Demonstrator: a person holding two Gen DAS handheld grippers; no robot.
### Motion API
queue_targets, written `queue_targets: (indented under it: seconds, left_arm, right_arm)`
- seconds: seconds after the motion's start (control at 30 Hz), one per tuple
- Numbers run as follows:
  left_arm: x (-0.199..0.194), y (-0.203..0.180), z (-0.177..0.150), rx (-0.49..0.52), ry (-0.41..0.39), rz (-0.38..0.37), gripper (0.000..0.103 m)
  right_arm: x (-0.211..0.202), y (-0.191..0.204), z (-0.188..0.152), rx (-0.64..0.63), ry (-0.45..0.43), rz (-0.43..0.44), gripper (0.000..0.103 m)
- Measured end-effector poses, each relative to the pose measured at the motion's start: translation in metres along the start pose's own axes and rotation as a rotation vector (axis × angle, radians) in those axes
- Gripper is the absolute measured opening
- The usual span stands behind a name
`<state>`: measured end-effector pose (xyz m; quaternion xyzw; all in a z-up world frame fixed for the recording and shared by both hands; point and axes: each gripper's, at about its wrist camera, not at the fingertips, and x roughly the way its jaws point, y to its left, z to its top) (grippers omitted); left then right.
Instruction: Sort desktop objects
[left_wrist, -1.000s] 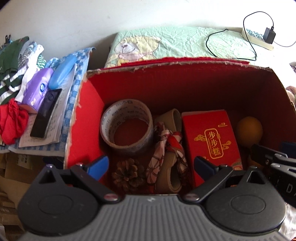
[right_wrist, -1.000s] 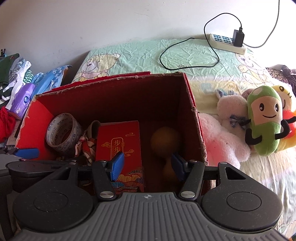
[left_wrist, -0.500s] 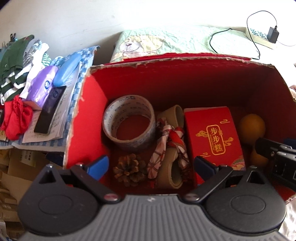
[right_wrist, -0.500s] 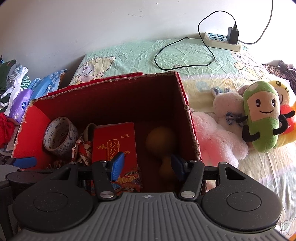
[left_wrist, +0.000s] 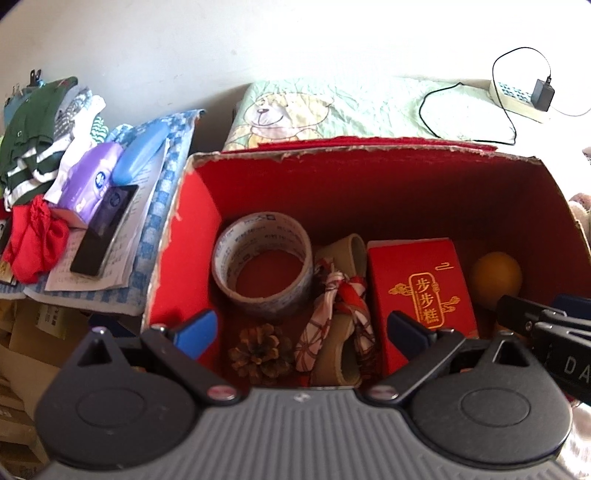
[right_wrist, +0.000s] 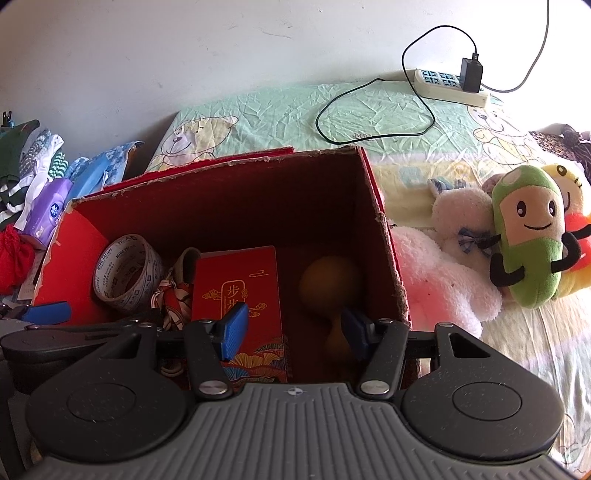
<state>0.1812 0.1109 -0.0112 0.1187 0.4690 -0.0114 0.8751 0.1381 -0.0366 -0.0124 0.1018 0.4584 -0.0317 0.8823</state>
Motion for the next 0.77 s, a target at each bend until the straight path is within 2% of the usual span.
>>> queue_targets:
  seconds: [0.13, 0.43, 0.77]
  left_arm:
    - [-0.0042, -0.0037, -0.0001, 0.02, -0.023, -0.016, 0.099]
    - [-0.0026, -0.0045, -0.0011, 0.022, -0.011, -0.05, 0.1]
    - [-0.0073, -0.0058, -0.0028, 0.034, -0.04, -0.031, 0.1]
  right_arm:
    - [-0.0006, -0.0047, 0.0, 0.023, -0.006, 0.002, 0.058]
    - [-0.0026, -0.0085, -0.0005, 0.034, -0.017, 0.014, 0.059]
    - [-0.0046, -0.007, -0.0005, 0.019, -0.025, 0.015, 0.058]
